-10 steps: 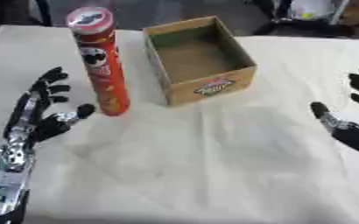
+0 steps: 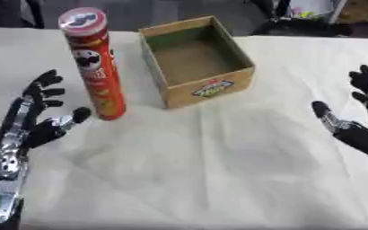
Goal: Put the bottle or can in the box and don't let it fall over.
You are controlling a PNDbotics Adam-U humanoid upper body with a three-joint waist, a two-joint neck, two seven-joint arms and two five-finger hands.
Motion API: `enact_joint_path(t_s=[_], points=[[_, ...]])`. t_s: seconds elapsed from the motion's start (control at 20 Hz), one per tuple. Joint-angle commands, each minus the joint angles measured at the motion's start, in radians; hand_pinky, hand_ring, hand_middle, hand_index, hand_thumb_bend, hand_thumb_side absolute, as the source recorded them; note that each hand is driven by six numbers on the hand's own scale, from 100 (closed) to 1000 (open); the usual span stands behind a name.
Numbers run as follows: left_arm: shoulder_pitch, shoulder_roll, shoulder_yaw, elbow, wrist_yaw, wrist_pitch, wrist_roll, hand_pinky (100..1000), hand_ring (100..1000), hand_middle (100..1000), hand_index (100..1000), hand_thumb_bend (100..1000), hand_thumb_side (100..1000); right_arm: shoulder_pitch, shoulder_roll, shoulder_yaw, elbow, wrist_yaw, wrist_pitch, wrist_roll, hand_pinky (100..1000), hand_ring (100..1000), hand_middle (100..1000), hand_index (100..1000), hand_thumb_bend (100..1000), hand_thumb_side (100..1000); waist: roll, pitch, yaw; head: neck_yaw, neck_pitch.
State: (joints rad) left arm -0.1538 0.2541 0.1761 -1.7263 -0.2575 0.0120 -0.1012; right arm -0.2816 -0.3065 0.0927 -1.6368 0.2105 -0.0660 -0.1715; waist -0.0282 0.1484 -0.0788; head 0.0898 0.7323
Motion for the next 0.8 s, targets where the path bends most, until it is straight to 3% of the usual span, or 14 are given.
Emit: enact_joint_path(t_s=[0.05,0.35,0.8], points=[[-0.014,0.013,-0.001,-0.020,-0.011,0.002,0.003,750,810,843,956,920,565,-0.012,-0.011,-0.010,-0.018,0.001,-0.004,0.001,913,941,888,1000,509,347,-0.006,-0.001,0.000,-0.041,-0.007],[-0.025,0.034,0.001,-0.009,-0.038,0.016,0.026,750,810,843,959,914,560,-0.014,-0.013,-0.010,-0.018,0.000,-0.005,0.002,913,940,888,1000,507,352,-0.004,-0.003,-0.001,-0.050,-0.009],[-0.156,0.101,-0.060,0.087,-0.133,0.122,0.159,771,824,853,946,918,544,-0.012,-0.009,-0.003,-0.017,0.000,-0.005,0.008,914,940,887,1000,504,356,-0.005,-0.017,-0.009,-0.032,-0.014]])
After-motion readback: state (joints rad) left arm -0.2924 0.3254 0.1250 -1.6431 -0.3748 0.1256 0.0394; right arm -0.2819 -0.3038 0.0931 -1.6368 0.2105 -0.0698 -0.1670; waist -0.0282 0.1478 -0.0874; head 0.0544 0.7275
